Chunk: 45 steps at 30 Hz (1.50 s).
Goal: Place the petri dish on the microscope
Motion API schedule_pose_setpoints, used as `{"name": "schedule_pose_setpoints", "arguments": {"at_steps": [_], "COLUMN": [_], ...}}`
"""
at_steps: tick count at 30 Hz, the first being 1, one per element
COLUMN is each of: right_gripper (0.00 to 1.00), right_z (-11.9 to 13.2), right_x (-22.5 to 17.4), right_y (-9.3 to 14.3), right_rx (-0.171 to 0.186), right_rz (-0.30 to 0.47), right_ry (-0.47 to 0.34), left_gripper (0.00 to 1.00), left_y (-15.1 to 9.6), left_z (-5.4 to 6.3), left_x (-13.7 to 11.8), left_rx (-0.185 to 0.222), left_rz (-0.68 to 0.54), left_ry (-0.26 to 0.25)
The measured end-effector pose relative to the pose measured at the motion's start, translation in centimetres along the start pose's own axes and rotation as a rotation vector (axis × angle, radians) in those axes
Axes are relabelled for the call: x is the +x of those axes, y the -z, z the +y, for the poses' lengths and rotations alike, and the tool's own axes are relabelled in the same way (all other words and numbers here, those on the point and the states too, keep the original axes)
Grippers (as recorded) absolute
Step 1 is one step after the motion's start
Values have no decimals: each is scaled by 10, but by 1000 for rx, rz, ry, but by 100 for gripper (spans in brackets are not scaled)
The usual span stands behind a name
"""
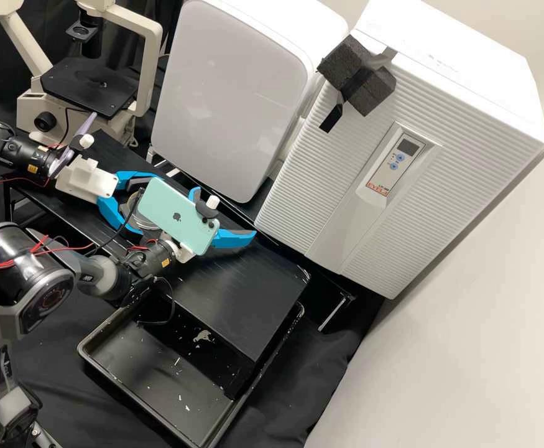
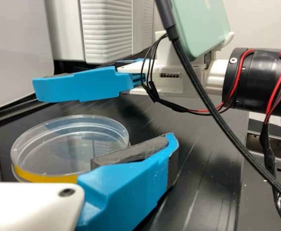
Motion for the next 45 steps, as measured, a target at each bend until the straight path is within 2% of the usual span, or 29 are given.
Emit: {"name": "schedule_pose_setpoints", "arguments": {"at_steps": [4, 14, 15, 29, 32, 33, 40, 45], "right_gripper": [100, 100, 100, 100, 100, 100, 100, 100], "right_z": [0, 0, 0, 0, 0, 0, 0, 0], "right_x": [0, 0, 0, 0, 0, 0, 0, 0], "right_y": [0, 0, 0, 0, 0, 0, 0, 0], "right_rx": [0, 0, 0, 0, 0, 0, 0, 0], "right_rz": [0, 0, 0, 0, 0, 0, 0, 0], "right_ry": [0, 0, 0, 0, 0, 0, 0, 0], "left_gripper": [0, 0, 100, 100, 100, 0, 0, 0], "left_y": [-1, -2, -2, -1, -1, -1, -1, -1], "left_z": [0, -2, -2, -3, -3, -3, -3, -3], "left_x": [0, -1, -1, 0, 0, 0, 0, 0], "left_rx": [18, 14, 14, 0, -15, -15, -15, -37], "left_rz": [-2, -10, -10, -6, -6, -6, -6, -6], "left_ry": [-3, -5, -5, 2, 3, 3, 3, 3]}}
